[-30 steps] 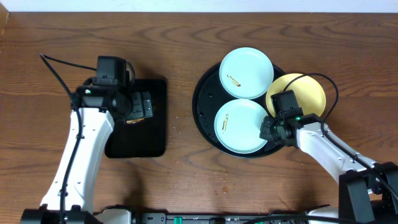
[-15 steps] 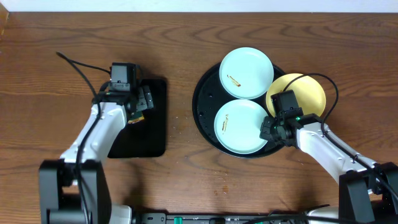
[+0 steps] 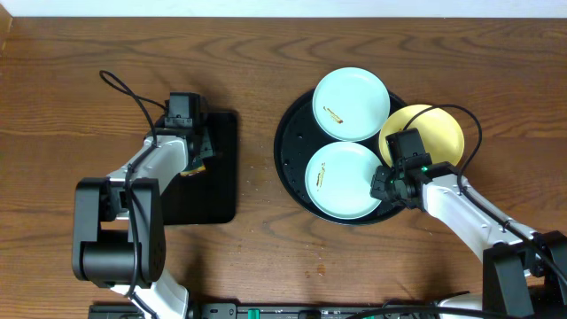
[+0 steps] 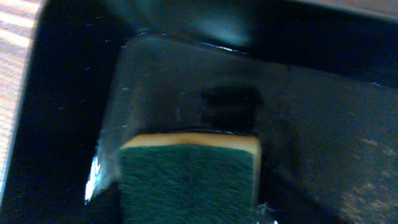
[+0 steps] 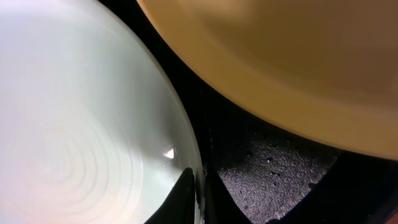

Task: Clean dirty plates on tray and stack at the side
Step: 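Reach the left gripper to the sponge on the black tray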

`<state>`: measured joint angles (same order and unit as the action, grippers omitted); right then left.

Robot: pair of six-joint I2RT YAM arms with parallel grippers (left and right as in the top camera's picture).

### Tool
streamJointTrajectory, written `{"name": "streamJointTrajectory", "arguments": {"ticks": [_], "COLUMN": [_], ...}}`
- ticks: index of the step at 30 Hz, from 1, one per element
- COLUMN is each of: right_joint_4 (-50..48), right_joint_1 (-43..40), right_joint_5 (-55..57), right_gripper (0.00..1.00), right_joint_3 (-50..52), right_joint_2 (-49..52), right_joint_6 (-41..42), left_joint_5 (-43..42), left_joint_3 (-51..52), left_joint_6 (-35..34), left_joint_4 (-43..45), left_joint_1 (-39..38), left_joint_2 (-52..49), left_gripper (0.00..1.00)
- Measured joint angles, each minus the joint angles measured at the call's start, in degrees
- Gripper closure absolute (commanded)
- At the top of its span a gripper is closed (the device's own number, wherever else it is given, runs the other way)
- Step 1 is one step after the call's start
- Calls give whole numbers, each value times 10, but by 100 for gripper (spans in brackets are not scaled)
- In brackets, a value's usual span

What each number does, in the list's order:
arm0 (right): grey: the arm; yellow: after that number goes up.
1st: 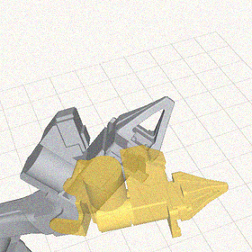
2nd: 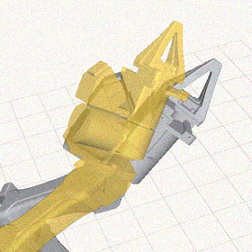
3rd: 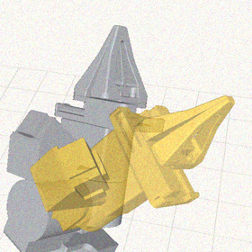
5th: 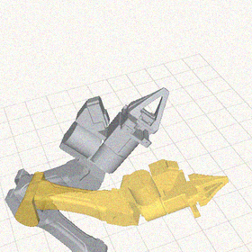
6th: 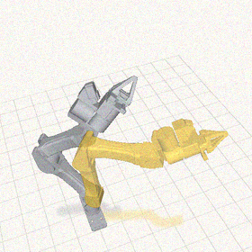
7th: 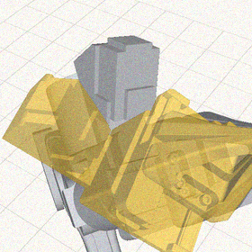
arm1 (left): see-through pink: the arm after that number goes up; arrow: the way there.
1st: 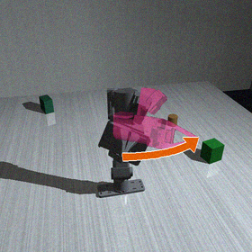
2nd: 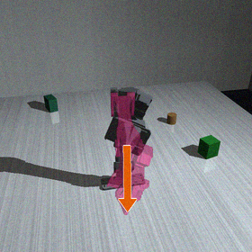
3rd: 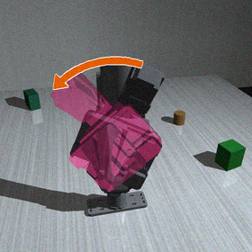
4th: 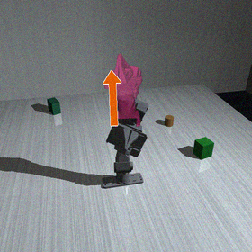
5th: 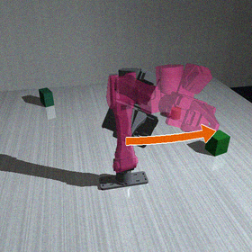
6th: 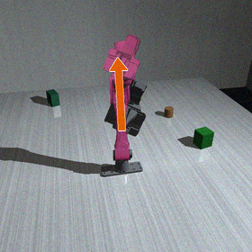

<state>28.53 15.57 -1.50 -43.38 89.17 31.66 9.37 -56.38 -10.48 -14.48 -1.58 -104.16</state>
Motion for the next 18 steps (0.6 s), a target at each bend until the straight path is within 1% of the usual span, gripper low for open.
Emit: {"name": "streamJointTrajectory", "arguments": {"ticks": [1, 2, 4, 5, 6, 7, 11, 14, 15, 17, 18], "right_joint_4": [0, 0, -1, -1, -1, -1, -1, -1, -1, -1, -1], "right_joint_1": [0, 0, 0, 0, 0, 0, 0, 0, 0, 0, 0], "right_joint_5": [0, 0, 0, 0, 0, 0, 0, 0, 0, 0, 0], "right_gripper": [93, 92, 92, 91, 91, 91, 89, 87, 87, 85, 85], "right_joint_3": [0, 0, 0, 0, 0, 0, 0, 0, 0, 0, 0], "right_joint_2": [0, 0, 0, 0, 0, 0, 0, 0, 0, 0, 0], "right_joint_6": [0, 0, 0, 0, 0, 0, 0, 0, 0, 0, 0], "left_joint_5": [0, 0, 0, 0, 0, 0, 0, 0, -1, -6, -10], "left_joint_3": [0, 0, 0, 0, 0, 0, 0, -4, -5, -8, -8], "left_joint_6": [-3, 0, 1, 2, 4, 2, 0, 0, 0, -4, -2], "left_joint_4": [1, 2, 6, 6, 6, 6, -7, -37, -53, -80, -89], "left_joint_1": [2, 3, 4, 4, 4, 4, 4, 4, 4, 4, 4], "left_joint_2": [0, 0, 0, 0, 0, 0, -1, 2, 3, 7, 8], "left_gripper": [77, 80, 78, 57, 33, 29, 29, 29, 30, 72, 80]}}
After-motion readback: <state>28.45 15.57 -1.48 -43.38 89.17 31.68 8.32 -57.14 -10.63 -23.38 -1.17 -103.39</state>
